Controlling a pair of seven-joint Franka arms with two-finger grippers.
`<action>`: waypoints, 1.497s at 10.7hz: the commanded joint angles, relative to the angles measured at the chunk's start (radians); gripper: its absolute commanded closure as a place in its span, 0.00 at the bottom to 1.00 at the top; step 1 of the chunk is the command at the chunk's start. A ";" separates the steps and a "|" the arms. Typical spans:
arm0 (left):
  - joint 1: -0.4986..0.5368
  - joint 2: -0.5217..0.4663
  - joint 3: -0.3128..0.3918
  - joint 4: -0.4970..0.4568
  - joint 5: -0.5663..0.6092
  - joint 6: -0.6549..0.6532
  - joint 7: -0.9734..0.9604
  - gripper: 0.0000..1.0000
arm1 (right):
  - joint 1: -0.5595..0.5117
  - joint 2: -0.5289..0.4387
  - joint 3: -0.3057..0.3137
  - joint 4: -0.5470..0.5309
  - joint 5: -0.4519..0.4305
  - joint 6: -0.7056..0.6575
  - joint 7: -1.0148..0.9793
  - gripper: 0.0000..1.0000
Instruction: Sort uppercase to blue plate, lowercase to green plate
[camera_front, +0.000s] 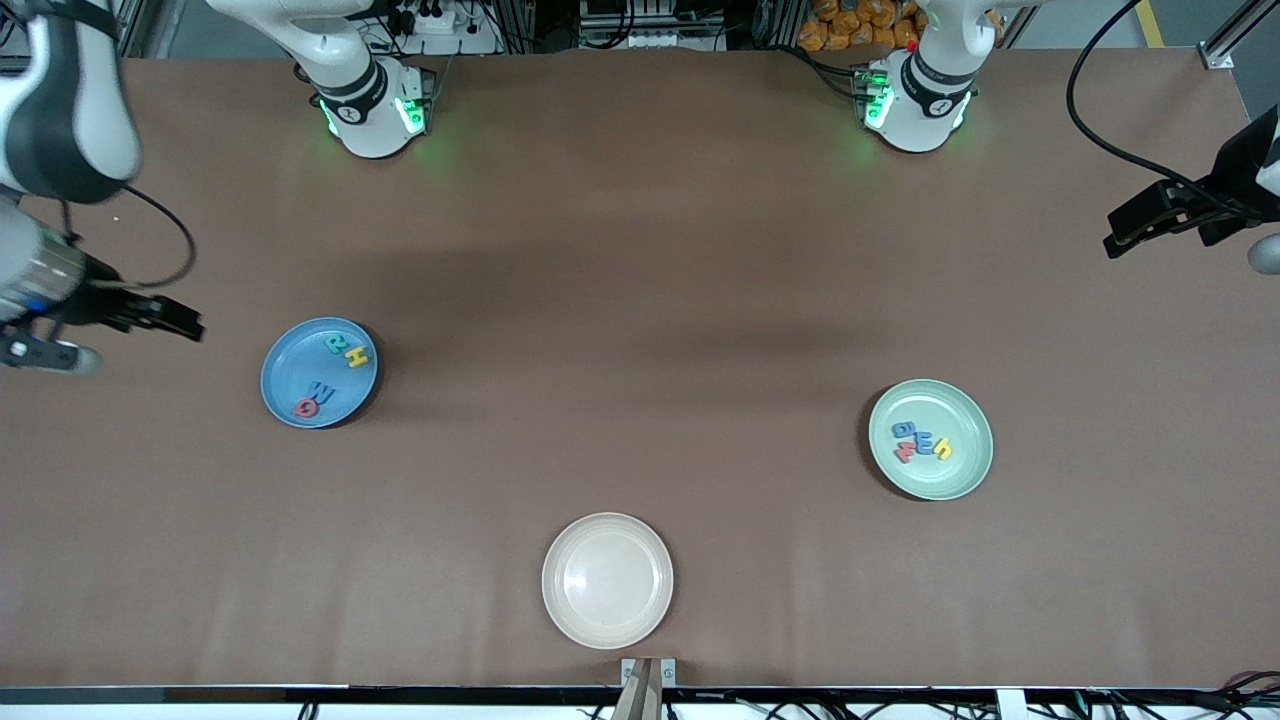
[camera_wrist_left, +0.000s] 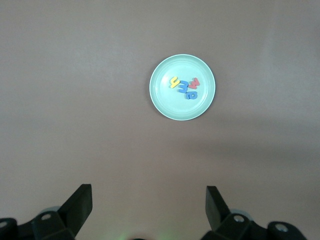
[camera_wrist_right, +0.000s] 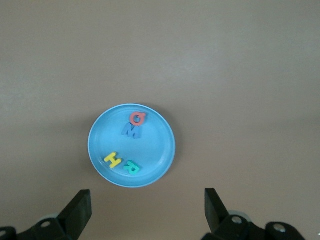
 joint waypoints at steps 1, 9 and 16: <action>0.017 -0.023 -0.008 -0.012 -0.003 -0.005 0.007 0.00 | 0.006 -0.006 -0.009 0.140 0.020 -0.118 -0.028 0.00; 0.019 -0.021 -0.010 -0.009 0.003 -0.008 0.007 0.00 | 0.025 -0.035 0.067 0.290 0.020 -0.336 -0.021 0.00; 0.019 -0.020 -0.008 -0.009 0.004 -0.010 0.007 0.00 | 0.028 -0.053 0.084 0.288 0.020 -0.304 -0.018 0.00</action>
